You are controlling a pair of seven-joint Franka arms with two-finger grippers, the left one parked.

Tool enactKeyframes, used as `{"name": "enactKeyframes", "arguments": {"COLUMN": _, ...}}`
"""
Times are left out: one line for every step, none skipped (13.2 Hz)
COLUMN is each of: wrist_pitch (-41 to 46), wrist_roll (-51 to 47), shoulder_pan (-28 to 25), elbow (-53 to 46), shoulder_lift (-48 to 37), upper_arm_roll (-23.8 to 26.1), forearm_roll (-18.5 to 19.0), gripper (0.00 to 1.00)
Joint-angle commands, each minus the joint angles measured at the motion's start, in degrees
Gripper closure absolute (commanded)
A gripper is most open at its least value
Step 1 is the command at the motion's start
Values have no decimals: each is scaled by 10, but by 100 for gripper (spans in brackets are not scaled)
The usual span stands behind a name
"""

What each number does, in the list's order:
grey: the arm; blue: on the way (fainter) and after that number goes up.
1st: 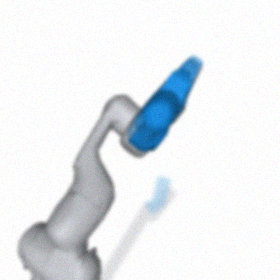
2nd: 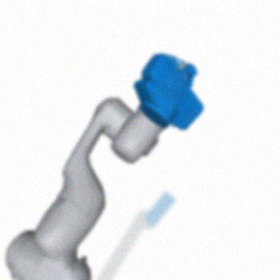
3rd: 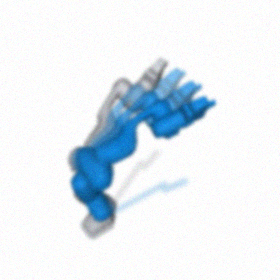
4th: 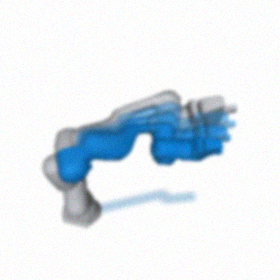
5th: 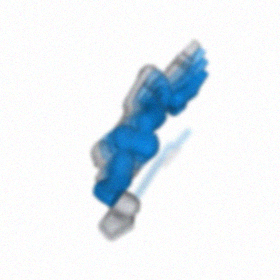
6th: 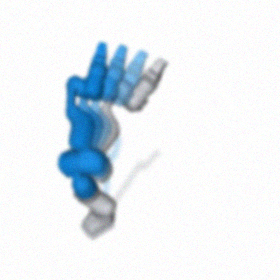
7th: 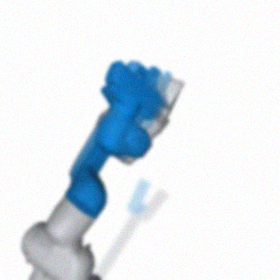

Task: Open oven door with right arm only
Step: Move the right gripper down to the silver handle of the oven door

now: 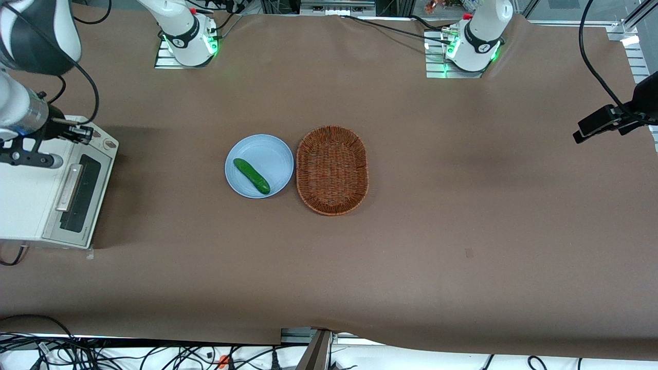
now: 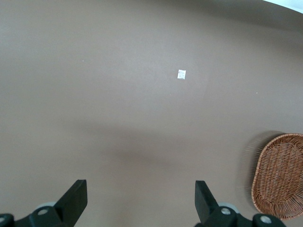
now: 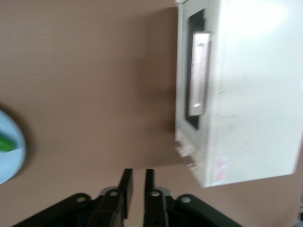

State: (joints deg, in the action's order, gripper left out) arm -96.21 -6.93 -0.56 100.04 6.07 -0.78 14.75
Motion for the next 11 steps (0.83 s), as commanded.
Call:
{"name": "enactKeyframes", "arguments": {"wrist_pitch": -35, "wrist_roll": -1, "shoulder_pan": 6, "elbow": -10, "shoulder_lift": 49, "upper_arm_roll": 4, "forearm_roll": 61, "gripper": 100}}
{"name": "enactKeyframes", "arguments": {"wrist_pitch": -53, "wrist_roll": -2, "shoulder_pan": 8, "elbow": -10, "shoulder_lift": 67, "upper_arm_roll": 3, "forearm_roll": 87, "gripper": 100}}
{"name": "enactKeyframes", "arguments": {"wrist_pitch": -71, "wrist_roll": -2, "shoulder_pan": 15, "elbow": -11, "shoulder_lift": 86, "upper_arm_roll": 0, "forearm_roll": 105, "gripper": 100}}
{"name": "enactKeyframes", "arguments": {"wrist_pitch": -102, "wrist_roll": -1, "shoulder_pan": 20, "elbow": -12, "shoulder_lift": 102, "upper_arm_roll": -8, "forearm_roll": 120, "gripper": 100}}
{"name": "enactKeyframes", "arguments": {"wrist_pitch": -123, "wrist_roll": 0, "shoulder_pan": 21, "elbow": -12, "shoulder_lift": 110, "upper_arm_roll": -15, "forearm_roll": 134, "gripper": 100}}
{"name": "enactKeyframes", "arguments": {"wrist_pitch": -131, "wrist_roll": -1, "shoulder_pan": 20, "elbow": -13, "shoulder_lift": 120, "upper_arm_roll": -16, "forearm_roll": 153, "gripper": 100}}
{"name": "enactKeyframes", "arguments": {"wrist_pitch": -136, "wrist_roll": -5, "shoulder_pan": 20, "elbow": -13, "shoulder_lift": 126, "upper_arm_roll": -17, "forearm_roll": 166, "gripper": 100}}
{"name": "enactKeyframes", "arguments": {"wrist_pitch": -146, "wrist_roll": -5, "shoulder_pan": 21, "elbow": -17, "shoulder_lift": 135, "upper_arm_roll": -18, "forearm_roll": 179, "gripper": 100}}
{"name": "enactKeyframes", "arguments": {"wrist_pitch": -151, "wrist_roll": -6, "shoulder_pan": 21, "elbow": -25, "shoulder_lift": 145, "upper_arm_roll": -25, "forearm_roll": 184, "gripper": 100}}
{"name": "enactKeyframes", "arguments": {"wrist_pitch": -151, "wrist_roll": -6, "shoulder_pan": 21, "elbow": -32, "shoulder_lift": 156, "upper_arm_roll": -26, "forearm_roll": 185, "gripper": 100}}
{"name": "enactKeyframes", "arguments": {"wrist_pitch": -152, "wrist_roll": -6, "shoulder_pan": 21, "elbow": -41, "shoulder_lift": 165, "upper_arm_roll": -26, "forearm_roll": 186, "gripper": 100}}
